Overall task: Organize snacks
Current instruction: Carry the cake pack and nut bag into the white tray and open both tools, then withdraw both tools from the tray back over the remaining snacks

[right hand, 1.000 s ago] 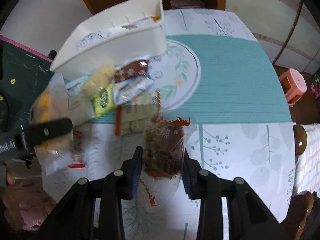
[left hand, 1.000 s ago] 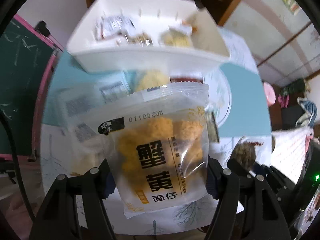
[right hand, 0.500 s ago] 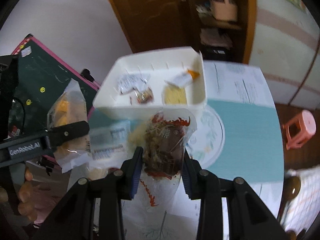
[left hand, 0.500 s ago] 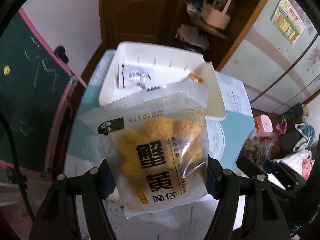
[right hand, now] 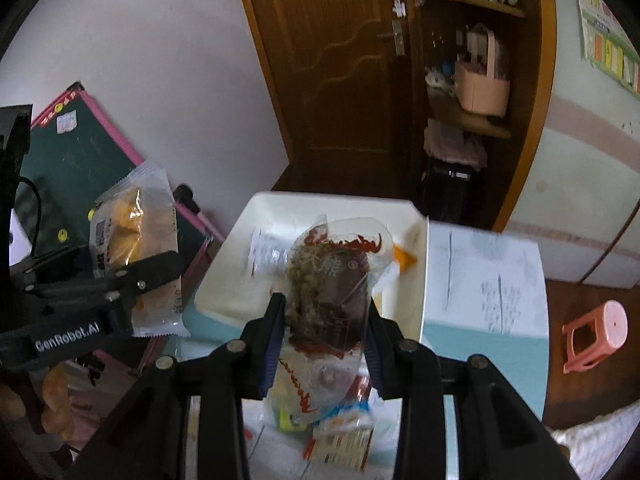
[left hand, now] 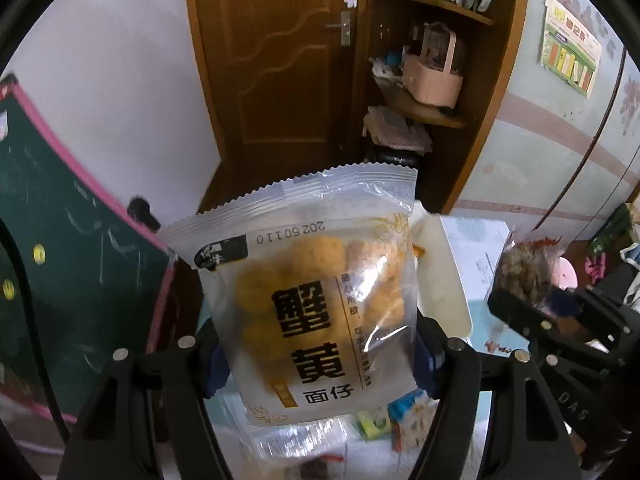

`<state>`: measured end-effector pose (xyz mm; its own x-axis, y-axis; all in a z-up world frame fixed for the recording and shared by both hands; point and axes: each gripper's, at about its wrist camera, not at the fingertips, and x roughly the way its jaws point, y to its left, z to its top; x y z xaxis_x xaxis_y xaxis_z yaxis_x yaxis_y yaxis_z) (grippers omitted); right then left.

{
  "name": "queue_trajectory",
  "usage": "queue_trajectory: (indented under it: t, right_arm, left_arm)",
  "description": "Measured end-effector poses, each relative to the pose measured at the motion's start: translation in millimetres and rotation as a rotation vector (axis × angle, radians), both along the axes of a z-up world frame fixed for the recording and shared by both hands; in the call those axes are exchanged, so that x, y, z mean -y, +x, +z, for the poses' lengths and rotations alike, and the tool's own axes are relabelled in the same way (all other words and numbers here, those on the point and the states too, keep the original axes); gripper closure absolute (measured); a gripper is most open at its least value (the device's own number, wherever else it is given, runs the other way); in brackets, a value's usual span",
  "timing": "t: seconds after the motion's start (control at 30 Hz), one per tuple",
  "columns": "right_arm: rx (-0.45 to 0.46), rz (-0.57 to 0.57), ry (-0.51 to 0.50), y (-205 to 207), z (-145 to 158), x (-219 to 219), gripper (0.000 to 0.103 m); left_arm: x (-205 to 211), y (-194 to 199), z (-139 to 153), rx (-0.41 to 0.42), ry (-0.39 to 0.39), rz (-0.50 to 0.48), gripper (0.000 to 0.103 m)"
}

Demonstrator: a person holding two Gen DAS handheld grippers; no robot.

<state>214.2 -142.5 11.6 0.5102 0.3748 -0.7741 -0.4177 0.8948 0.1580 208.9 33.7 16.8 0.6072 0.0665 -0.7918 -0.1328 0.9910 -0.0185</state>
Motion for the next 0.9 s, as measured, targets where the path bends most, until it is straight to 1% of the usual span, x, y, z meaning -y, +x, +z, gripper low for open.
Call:
queue_trajectory:
  t: [0.1, 0.23, 0.47, 0.53, 0.6, 0.63, 0.7, 0.9]
  right_arm:
    - [0.035, -0.008, -0.001, 17.0, 8.7, -1.9, 0.066]
    - [0.051, -0.021, -0.002, 38.2, 11.4, -4.8, 0.066]
    - [0.05, -0.016, -0.018, 63.0, 3.6, -13.8, 0.066]
    - [0.037, -0.005, -0.032, 70.0, -3.8, -19.0, 0.066]
    - [0.013, 0.002, -0.04, 75.2, -10.9, -22.3, 0.066]
    - [-0.005, 0.007, -0.037, 77.4, -14.6, -23.0, 0.066]
    - [-0.034, 0.01, -0.03, 80.6, -20.8, -22.9, 0.066]
    - [-0.071, -0.002, -0.033, 83.2, -33.0, -18.4, 0.061]
  left_arm:
    - [0.2, 20.2, 4.4, 0.012, 0.028, -0.001, 0.033]
    - [-0.7, 41.4, 1.5, 0.001, 0.036, 0.008, 0.032]
    - [-6.0, 78.6, -25.0, -0.054, 0.044, 0.027, 0.032]
    - [-6.0, 87.5, -35.0, -0.08, 0.031, 0.02, 0.028]
    - [-3.9, 90.2, -43.3, -0.101, 0.006, 0.006, 0.019]
    - [-4.2, 93.1, -45.8, -0.107, -0.004, -0.003, 0.018]
    - [-4.2, 97.5, -52.4, -0.124, -0.028, -0.016, 0.011]
    - [-3.1, 100.5, -57.8, -0.125, -0.009, 0.005, 0.009]
